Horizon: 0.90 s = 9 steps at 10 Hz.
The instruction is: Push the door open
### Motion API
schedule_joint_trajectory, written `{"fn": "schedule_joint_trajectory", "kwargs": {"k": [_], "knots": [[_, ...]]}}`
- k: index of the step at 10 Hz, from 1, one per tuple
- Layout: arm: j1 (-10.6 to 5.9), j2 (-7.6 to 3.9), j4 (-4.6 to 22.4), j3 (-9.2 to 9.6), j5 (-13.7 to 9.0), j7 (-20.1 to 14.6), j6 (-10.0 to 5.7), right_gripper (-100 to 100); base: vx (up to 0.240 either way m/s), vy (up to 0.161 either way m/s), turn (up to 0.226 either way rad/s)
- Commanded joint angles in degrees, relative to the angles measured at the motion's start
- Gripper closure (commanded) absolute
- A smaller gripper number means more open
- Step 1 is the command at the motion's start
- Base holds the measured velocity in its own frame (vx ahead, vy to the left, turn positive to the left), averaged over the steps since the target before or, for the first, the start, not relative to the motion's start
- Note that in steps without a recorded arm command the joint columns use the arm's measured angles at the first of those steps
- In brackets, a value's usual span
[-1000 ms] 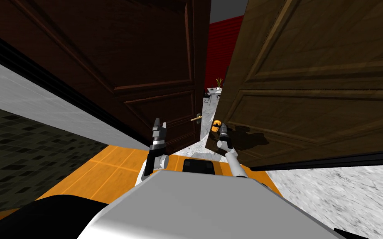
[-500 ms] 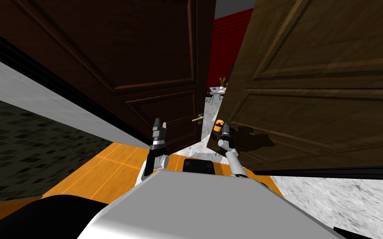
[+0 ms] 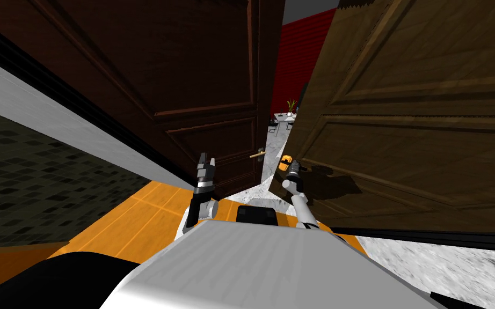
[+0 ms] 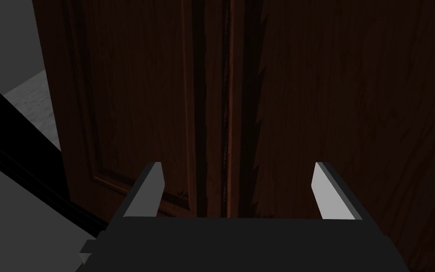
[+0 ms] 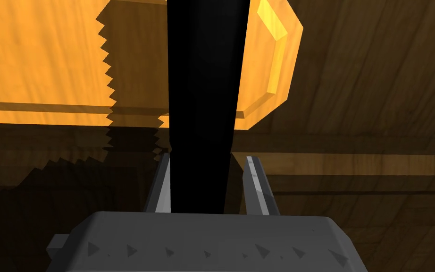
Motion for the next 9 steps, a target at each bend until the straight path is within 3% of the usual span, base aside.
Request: {"fn": "schedule_joint_trajectory", "kwargs": {"k": [1,3,4,5,6,7,8,9], "knots": [[-1.28,-1.44,0.86,-1.77,-1.01,1.01,-1.78,100,0.031,-0.017,0.074],[-1.28,-1.44,0.86,-1.77,-1.01,1.01,-1.78,100,0.017,0.001,0.0],[-1.91,-1.04,1.56,-3.64,-2.78,3.27,-2.44,100,0.034,-0.003,0.109],[-1.91,-1.04,1.56,-3.64,-2.78,3.27,-2.44,100,0.029,-0.01,0.079],[-2.52,-0.64,2.22,-5.43,-4.47,5.49,-3.07,100,0.036,-0.019,0.14],[-2.52,-0.64,2.22,-5.43,-4.47,5.49,-3.07,100,0.036,-0.02,0.075],[-3.1,-0.25,2.85,-7.12,-6.07,7.68,-3.66,100,0.043,-0.013,0.126],[-3.1,-0.25,2.85,-7.12,-6.07,7.68,-3.66,100,0.044,-0.019,0.06]]}}
